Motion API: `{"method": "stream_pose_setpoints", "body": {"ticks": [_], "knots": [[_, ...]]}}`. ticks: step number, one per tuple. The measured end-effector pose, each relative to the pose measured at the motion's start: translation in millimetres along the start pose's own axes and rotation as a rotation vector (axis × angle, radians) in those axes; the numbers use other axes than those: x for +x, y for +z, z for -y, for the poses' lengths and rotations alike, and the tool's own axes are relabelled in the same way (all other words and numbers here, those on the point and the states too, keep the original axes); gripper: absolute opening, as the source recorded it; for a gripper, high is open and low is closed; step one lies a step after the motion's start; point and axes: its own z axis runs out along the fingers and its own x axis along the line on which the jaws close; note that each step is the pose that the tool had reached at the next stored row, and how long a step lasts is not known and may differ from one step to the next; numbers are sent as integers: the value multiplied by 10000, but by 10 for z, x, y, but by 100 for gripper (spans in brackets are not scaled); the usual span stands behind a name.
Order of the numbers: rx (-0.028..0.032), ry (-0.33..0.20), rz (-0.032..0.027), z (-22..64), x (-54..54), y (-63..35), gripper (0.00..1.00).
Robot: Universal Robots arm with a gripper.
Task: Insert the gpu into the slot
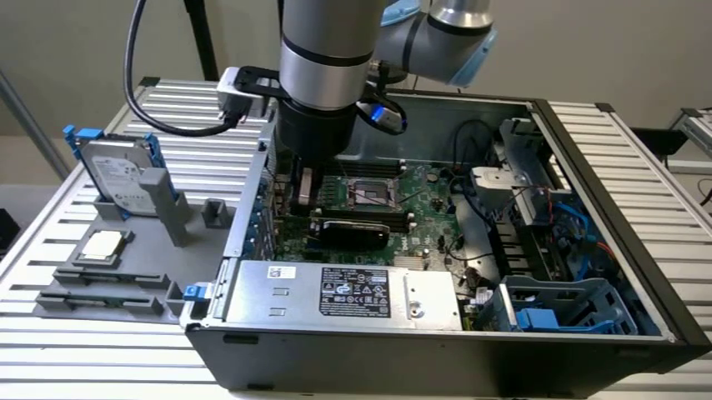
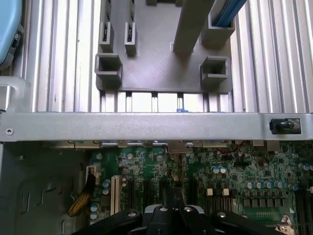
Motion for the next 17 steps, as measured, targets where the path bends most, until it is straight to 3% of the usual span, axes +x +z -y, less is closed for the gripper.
{"method": "stream_pose_setpoints", "body": {"ticks": [3, 11, 17], "knots": [[-194, 2, -74, -18, 0, 1, 11], [-489, 43, -332, -35, -32, -16, 11], [-835, 72, -480, -57, -60, -13, 11]]}}
